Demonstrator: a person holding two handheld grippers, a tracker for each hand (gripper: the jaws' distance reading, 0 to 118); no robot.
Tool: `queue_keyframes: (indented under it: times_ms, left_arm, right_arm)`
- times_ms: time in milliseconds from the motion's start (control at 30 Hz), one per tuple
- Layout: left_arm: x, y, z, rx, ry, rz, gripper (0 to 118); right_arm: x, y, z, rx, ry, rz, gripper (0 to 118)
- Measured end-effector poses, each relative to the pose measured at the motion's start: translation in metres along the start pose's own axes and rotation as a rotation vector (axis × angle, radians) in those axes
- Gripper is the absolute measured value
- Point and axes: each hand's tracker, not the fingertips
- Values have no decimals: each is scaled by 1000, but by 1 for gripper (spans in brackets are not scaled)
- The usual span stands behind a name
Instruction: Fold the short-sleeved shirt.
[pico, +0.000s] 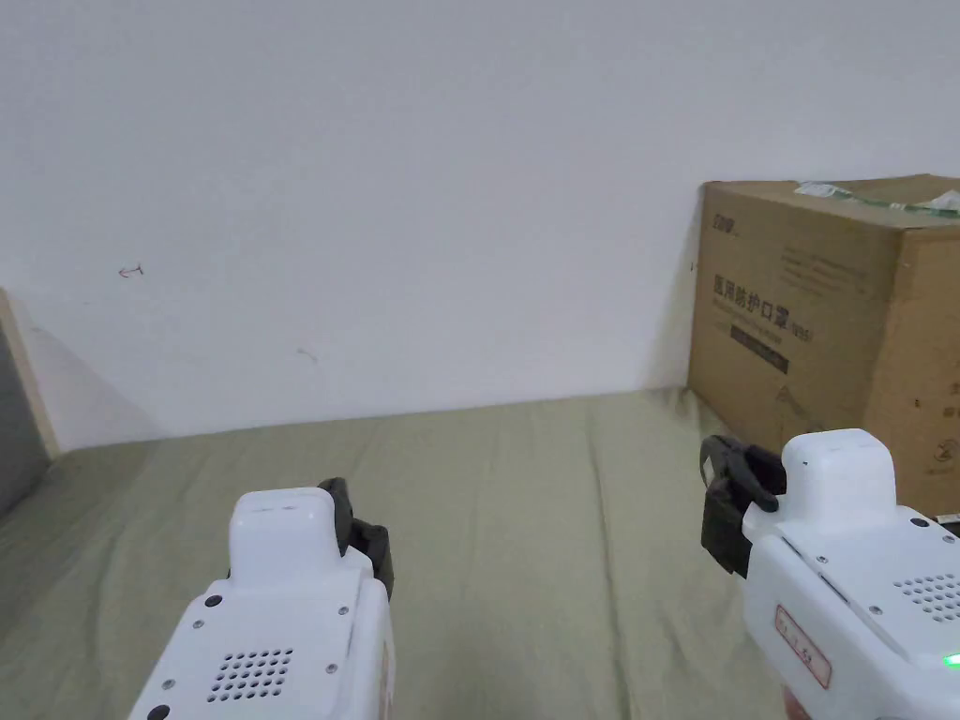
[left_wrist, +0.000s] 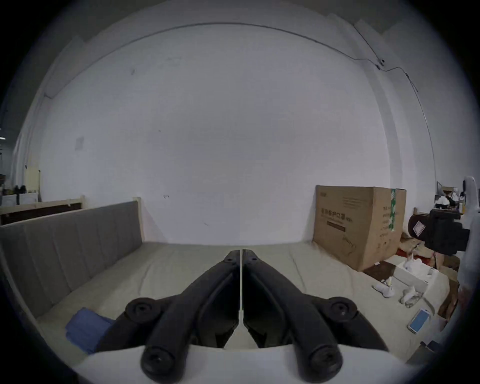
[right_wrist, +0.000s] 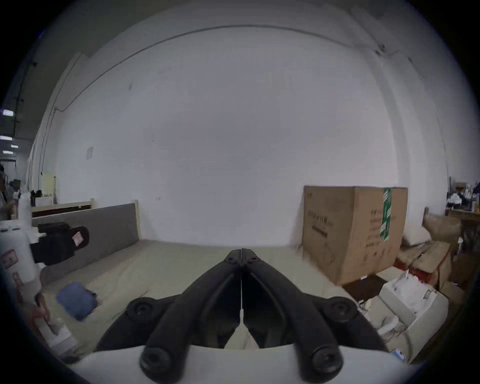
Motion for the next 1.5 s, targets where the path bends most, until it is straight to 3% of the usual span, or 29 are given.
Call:
queue_keyframes:
  times_ms: [133, 200, 267, 300, 333, 367, 400, 433, 900, 1067, 1267, 1500]
  left_arm:
    - [-2, 0, 14, 58, 42, -11, 1]
    - [-5, 0, 17, 69, 52, -13, 8]
    - [-8, 0, 20, 69, 63, -20, 39]
    - [-10, 0, 20, 67, 64, -20, 64]
    - [-12, 1, 19, 58, 64, -20, 100]
    - [-14, 0, 19, 46, 61, -14, 116]
    - [-16, 0, 20, 42, 59, -7, 118]
    - [-17, 0, 23, 58, 47, 7, 118]
    - [-18, 0, 19, -6, 32, -30, 118]
    - [-24, -2, 16, -23, -24, 26, 118]
    - [-19, 0, 4, -66, 97, -52, 118]
    - [-27, -2, 4, -84, 41, 17, 118]
  right_arm:
    - [-10, -9, -4, 2, -81, 24, 1]
    - [-11, -12, -4, -9, -72, 14, 17]
    - [-10, -13, -2, -9, -74, -9, 37]
    - [-11, -14, -1, -11, -80, -16, 50]
    - [-12, -14, -1, -13, -88, -19, 81]
    - [-12, -13, -1, -19, -92, -20, 102]
    - [-12, -13, 0, -21, -89, -26, 116]
    - [-12, -13, 2, -19, -89, -31, 118]
    - [-29, -9, 3, -21, -56, 20, 118]
    - [-28, -9, 2, -32, -48, 25, 118]
    - [-31, -10, 1, -45, -48, 37, 118]
    - [-31, -12, 1, -55, -41, 45, 118]
